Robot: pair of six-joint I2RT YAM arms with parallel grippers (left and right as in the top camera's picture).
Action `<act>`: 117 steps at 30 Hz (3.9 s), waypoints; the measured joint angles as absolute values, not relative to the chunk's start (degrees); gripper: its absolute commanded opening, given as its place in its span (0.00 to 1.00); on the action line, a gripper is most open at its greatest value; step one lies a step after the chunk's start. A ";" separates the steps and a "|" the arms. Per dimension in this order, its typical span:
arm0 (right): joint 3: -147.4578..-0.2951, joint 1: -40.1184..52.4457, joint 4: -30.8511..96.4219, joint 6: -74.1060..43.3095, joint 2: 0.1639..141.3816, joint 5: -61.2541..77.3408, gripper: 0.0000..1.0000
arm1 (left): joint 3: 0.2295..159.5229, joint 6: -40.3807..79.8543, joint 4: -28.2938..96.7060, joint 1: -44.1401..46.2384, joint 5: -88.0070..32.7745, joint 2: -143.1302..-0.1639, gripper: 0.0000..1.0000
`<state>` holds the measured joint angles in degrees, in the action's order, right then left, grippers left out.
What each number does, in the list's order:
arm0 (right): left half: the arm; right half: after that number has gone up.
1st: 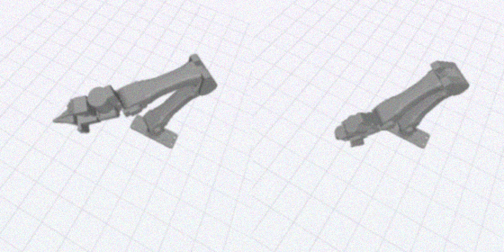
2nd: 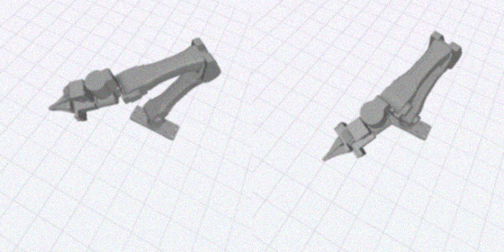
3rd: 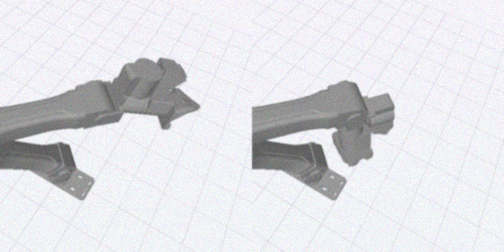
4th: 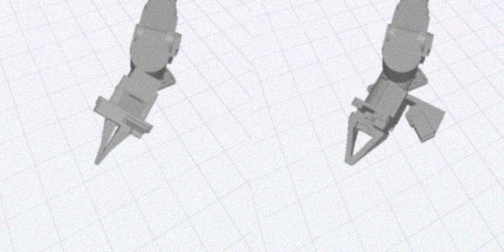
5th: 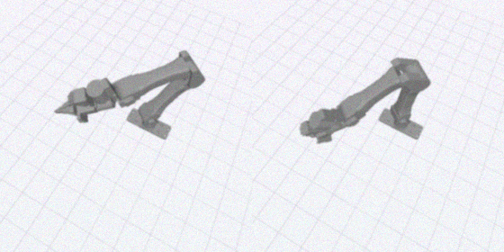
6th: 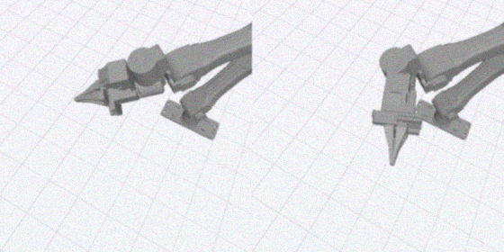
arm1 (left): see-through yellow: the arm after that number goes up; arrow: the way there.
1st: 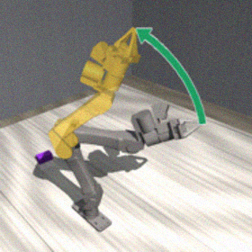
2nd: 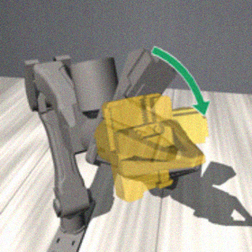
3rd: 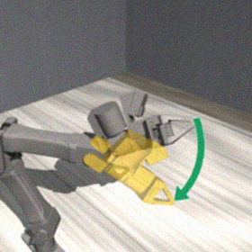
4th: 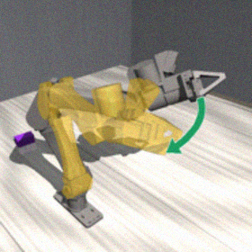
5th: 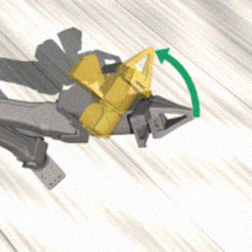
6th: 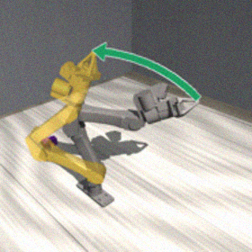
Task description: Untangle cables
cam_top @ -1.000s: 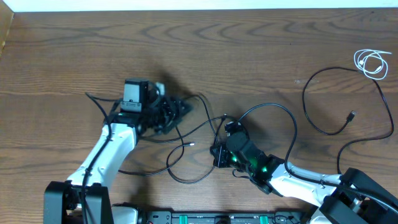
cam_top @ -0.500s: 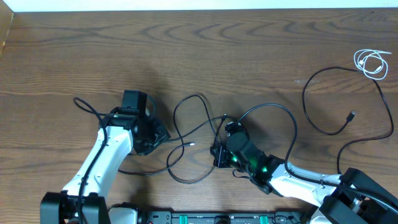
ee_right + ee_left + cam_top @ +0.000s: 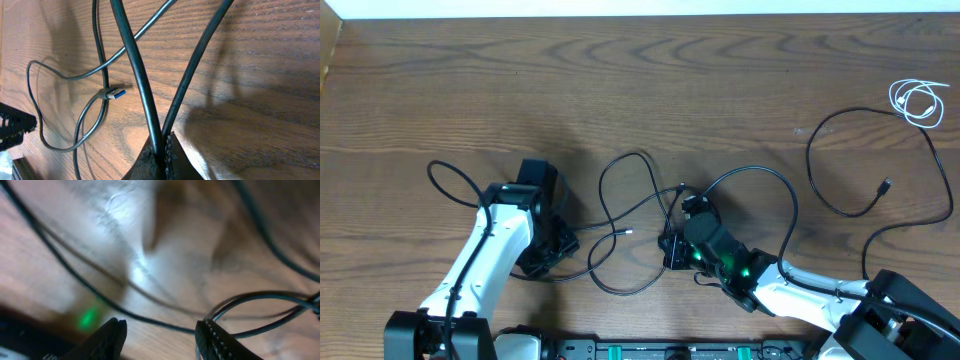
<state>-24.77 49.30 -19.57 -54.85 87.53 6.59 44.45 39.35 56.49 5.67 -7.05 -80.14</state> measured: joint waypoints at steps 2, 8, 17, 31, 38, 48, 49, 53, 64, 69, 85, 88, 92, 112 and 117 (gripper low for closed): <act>-24.77 49.30 -19.57 -54.83 87.53 6.59 0.01 | 44.31 41.04 56.60 5.67 -6.90 -80.14 0.51; -24.77 49.30 -19.57 -54.83 87.53 6.59 0.01 | 40.53 54.15 56.40 5.67 -6.63 -80.14 0.50; -24.75 49.30 -19.62 -54.85 87.53 6.59 0.04 | 33.30 70.96 48.51 5.69 -7.03 -79.92 0.19; -24.71 49.28 -22.09 -54.81 87.61 8.56 0.25 | 32.99 73.54 45.21 5.67 -19.88 -79.83 0.08; -24.71 49.19 -21.91 -54.72 87.61 9.28 0.31 | 32.73 73.54 42.13 5.67 -24.18 -79.83 0.08; -24.69 49.19 -21.78 -54.76 87.61 9.67 0.34 | 32.51 74.13 33.23 10.37 -29.82 -79.81 0.08; -24.69 49.19 -21.78 -54.76 87.61 9.85 0.34 | 32.49 74.59 32.08 11.29 -30.00 -79.81 0.08; -24.69 49.19 -21.76 -54.76 87.61 10.33 0.36 | 32.47 76.66 28.18 14.04 -30.39 -79.83 0.08; -24.69 49.15 -21.74 -54.81 87.61 10.72 0.44 | 32.42 79.70 19.20 18.57 -31.57 -79.81 0.08; -24.69 49.15 -21.76 -54.81 87.61 10.74 0.47 | 32.40 81.21 17.06 19.00 -33.89 -79.83 0.08; -24.62 49.08 -21.47 -54.85 87.64 10.68 0.31 | 32.38 79.22 17.56 26.57 -35.31 -79.83 0.08; -24.62 49.08 -21.47 -54.83 87.64 10.68 0.25 | 32.38 76.58 17.58 26.68 -35.48 -79.83 0.08; -24.62 49.06 -21.50 -54.76 87.64 10.59 0.07 | 32.38 72.84 17.63 26.70 -35.46 -79.83 0.08; -24.60 44.64 -17.41 -54.15 87.70 12.47 0.01 | 32.18 41.08 17.78 17.32 -44.18 -79.83 0.74; -24.60 42.61 -15.59 -53.95 87.70 13.21 0.01 | 32.18 35.22 18.28 8.82 -48.64 -79.83 0.76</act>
<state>-24.60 42.61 -15.59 -53.95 87.70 13.21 32.18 35.22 18.28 8.82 -48.64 -79.83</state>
